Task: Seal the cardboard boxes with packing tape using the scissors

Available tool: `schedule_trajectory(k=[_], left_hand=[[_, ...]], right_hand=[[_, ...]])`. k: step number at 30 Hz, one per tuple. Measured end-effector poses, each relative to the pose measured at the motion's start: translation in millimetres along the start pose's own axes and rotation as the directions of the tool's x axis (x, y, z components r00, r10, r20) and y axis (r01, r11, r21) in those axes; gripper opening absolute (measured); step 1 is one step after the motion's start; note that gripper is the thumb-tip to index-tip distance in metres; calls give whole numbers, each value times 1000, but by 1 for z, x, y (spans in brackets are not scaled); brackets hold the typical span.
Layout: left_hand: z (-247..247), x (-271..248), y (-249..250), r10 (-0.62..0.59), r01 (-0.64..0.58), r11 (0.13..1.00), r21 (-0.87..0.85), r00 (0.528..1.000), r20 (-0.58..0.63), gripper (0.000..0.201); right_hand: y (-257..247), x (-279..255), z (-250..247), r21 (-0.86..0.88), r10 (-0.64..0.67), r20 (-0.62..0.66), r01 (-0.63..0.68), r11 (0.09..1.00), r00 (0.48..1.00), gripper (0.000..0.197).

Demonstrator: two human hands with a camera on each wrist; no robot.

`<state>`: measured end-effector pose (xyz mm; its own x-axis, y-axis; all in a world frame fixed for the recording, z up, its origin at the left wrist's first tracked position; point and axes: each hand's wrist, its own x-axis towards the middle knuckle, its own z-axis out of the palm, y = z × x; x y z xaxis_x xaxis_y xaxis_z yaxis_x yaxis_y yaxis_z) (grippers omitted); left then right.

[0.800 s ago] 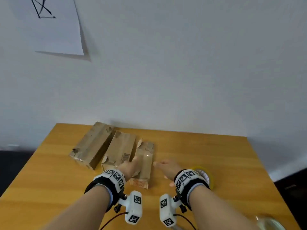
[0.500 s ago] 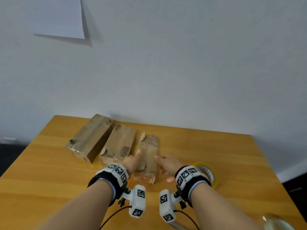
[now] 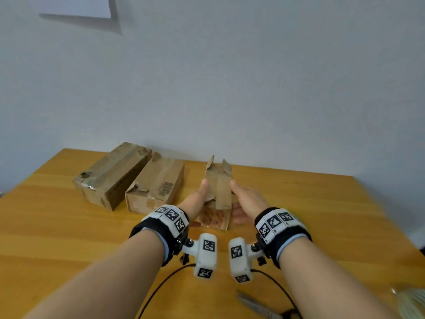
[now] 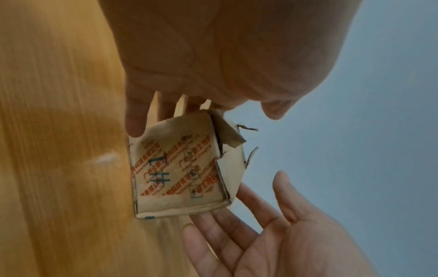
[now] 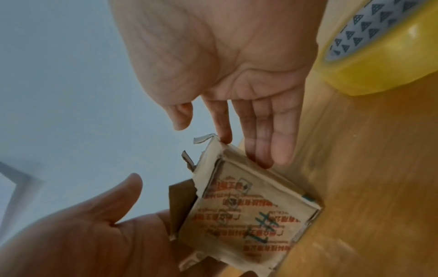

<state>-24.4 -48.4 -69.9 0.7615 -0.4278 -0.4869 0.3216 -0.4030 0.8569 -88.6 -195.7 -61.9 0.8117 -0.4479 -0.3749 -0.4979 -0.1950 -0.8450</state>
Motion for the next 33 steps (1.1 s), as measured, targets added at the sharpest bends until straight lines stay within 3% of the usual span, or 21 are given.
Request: schedule_trajectory(k=[8, 15, 17, 20, 23, 26, 30, 33], left_hand=[[-2, -34, -40, 84, -85, 995, -60, 996, -22, 84], [-4, -104, -75, 73, -77, 979, -189, 997, -28, 43], [-5, -117, -79, 52, -62, 980, -189, 997, -60, 53], [-4, -129, -82, 72, -76, 996, -41, 993, -89, 70], [-3, -136, -86, 157, -142, 980, 138, 982, -103, 88], [-3, -138, -91, 218, -199, 954, 223, 974, -61, 92], [-3, -137, -95, 242, -226, 925, 307, 970, -14, 96], [-4, -130, -99, 275, -255, 898, 359, 961, -5, 98]], right_hand=[[35, -45, 16, 88, -56, -34, 59, 994, 998, 55], [54, -116, 22, 64, -2, 4, 2, 998, 1000, 47], [58, -130, 15, -55, 53, -44, -56, 997, 998, 41], [69, -150, 2, -255, 170, -14, -168, 952, 985, 28], [81, -157, -10, -475, 216, 22, -180, 862, 976, 27], [101, -148, -16, -490, 191, -10, -172, 855, 982, 7], [118, -133, -5, -384, 252, -132, -284, 879, 959, 12], [123, -117, -3, -307, 196, -185, -246, 919, 963, 11]])
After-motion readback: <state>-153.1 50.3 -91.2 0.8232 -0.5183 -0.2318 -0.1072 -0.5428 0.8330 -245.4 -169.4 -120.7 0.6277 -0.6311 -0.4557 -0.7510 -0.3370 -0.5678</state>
